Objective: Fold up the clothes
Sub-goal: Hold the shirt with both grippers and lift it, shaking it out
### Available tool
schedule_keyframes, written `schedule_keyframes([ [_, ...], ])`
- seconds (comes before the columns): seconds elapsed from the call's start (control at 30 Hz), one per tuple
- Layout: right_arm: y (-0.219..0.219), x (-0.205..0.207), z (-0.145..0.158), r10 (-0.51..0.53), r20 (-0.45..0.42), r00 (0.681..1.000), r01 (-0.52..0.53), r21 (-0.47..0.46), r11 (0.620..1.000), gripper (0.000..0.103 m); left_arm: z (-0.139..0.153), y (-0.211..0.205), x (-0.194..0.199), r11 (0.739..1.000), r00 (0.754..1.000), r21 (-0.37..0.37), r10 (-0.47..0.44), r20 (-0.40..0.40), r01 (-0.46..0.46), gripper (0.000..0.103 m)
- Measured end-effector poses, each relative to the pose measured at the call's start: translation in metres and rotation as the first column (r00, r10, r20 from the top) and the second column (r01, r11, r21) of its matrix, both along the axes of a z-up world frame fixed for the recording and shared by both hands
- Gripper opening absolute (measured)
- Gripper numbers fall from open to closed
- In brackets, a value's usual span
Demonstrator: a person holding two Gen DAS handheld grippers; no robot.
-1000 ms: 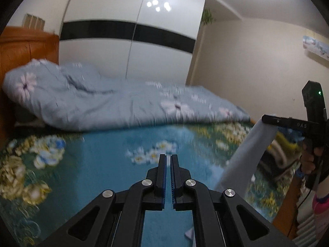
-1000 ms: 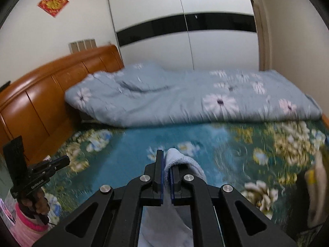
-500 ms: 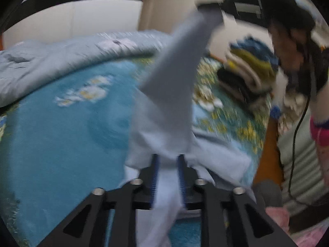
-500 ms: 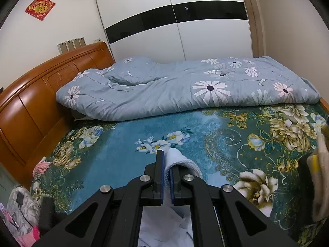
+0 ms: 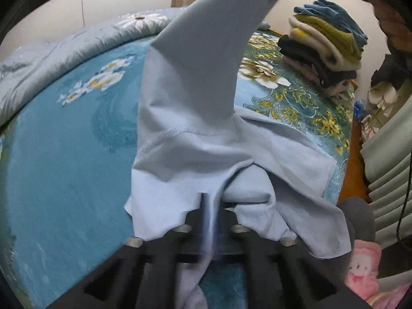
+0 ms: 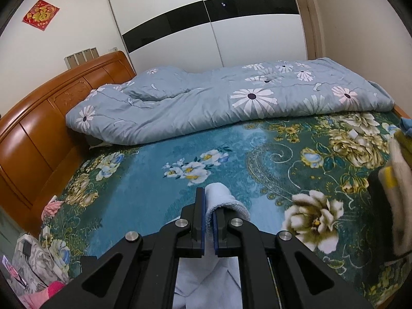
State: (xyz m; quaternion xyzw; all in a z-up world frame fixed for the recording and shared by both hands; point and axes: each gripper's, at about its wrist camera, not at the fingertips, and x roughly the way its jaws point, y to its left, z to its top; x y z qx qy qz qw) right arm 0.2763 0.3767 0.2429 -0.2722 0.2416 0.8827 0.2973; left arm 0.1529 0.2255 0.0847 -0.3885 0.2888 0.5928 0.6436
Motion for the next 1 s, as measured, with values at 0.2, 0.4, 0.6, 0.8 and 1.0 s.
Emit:
schedule_keyframes([
  [0.2, -0.006, 0.018, 0.009, -0.035, -0.029, 0.999, 0.036, 0.025, 0.999, 0.004, 0.025, -0.015, -0.029, 0.993, 0.997, 0.087, 0.075, 0.033, -0.078, 0.002],
  [0.4, -0.008, 0.039, 0.031, -0.066, -0.110, 0.992, 0.070, 0.036, 0.997, 0.004, 0.070, -0.033, -0.079, 0.955, 0.969, 0.176, 0.246, -0.013, -0.240, 0.002],
  [0.6, -0.032, 0.065, 0.075, -0.066, -0.243, 0.968, 0.093, 0.100, 0.991, 0.004, 0.163, -0.080, -0.102, 0.847, 0.929, 0.427, 0.367, -0.037, -0.317, 0.002],
  [0.8, -0.076, 0.093, 0.126, -0.010, -0.355, 0.935, 0.095, 0.223, 0.970, 0.004, 0.245, -0.141, -0.094, 0.710, 0.900, 0.637, 0.432, -0.056, -0.301, 0.002],
  [1.0, -0.125, 0.120, 0.176, 0.071, -0.436, 0.897, 0.101, 0.359, 0.928, 0.004, 0.312, -0.206, -0.060, 0.580, 0.865, 0.790, 0.482, -0.138, -0.197, 0.002],
])
